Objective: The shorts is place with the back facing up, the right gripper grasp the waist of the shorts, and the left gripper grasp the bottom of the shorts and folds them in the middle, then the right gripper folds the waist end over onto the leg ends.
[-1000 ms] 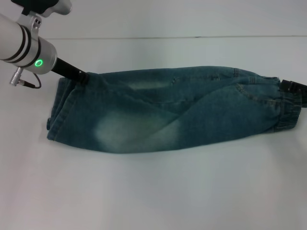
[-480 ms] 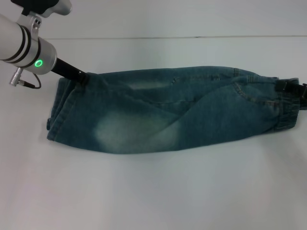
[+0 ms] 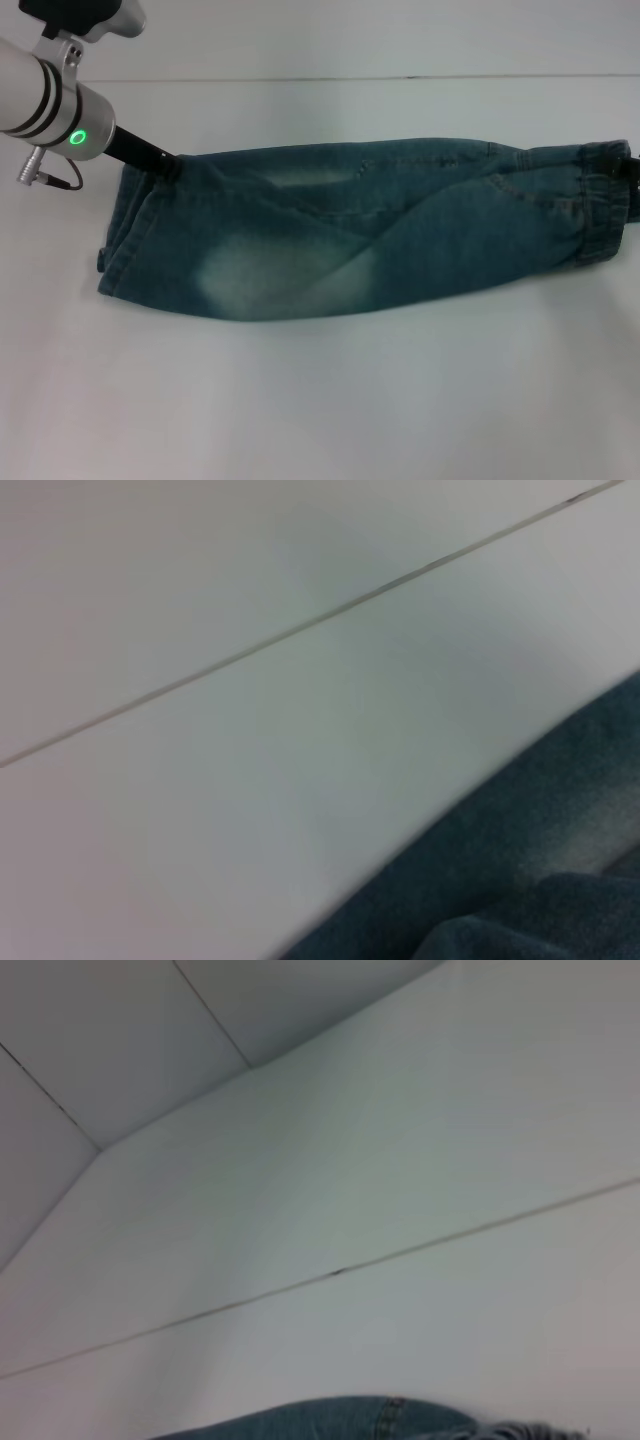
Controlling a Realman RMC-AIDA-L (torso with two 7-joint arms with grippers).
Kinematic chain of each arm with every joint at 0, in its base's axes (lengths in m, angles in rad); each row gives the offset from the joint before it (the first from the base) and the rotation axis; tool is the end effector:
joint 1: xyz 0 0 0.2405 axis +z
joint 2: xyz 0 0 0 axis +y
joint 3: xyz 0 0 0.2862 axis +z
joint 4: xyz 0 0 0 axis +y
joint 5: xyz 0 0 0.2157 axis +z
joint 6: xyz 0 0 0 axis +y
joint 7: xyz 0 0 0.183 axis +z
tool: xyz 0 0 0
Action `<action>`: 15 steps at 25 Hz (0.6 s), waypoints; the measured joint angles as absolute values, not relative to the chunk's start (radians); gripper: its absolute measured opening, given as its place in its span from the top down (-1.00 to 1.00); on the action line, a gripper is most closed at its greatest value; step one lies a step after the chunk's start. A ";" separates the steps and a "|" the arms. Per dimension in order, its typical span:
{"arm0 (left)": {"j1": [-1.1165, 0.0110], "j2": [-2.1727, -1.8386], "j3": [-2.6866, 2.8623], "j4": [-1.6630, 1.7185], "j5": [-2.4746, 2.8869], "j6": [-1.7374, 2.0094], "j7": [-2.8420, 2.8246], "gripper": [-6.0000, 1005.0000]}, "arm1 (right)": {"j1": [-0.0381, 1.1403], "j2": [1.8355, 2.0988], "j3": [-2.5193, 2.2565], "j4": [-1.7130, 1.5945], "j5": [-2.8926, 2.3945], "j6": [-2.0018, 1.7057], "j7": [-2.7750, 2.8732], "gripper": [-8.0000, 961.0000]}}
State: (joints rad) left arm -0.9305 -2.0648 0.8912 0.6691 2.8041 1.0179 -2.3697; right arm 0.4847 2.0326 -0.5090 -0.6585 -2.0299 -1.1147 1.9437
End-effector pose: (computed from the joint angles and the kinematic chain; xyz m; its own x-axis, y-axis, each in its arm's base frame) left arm -0.2550 0.4982 -0.0465 0.6996 0.7132 0.0438 0.5852 -0.5366 -0.6080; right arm 0.3739 0.4104 0.0212 0.2878 -0.6186 -0.7311 -0.9575 -0.2007 -0.2071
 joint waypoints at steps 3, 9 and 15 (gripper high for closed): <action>-0.927 -2.064 0.891 0.669 2.804 1.013 -2.372 0.82 | 0.496 2.030 -0.509 -0.661 -2.030 -1.105 1.934 0.61; -0.918 -2.062 0.881 0.671 2.804 0.990 -2.379 0.80 | 0.517 2.021 -0.511 -0.666 -2.029 -1.098 1.930 0.85; -0.906 -2.059 0.871 0.679 2.813 0.948 -2.409 0.79 | 0.525 2.019 -0.515 -0.684 -2.029 -1.103 1.931 0.87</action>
State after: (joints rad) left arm -0.9062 -2.0593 0.8708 0.6788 2.8129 0.9484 -2.4093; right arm 0.5247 2.0188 -0.5149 -0.6844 -2.0293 -1.1029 1.9313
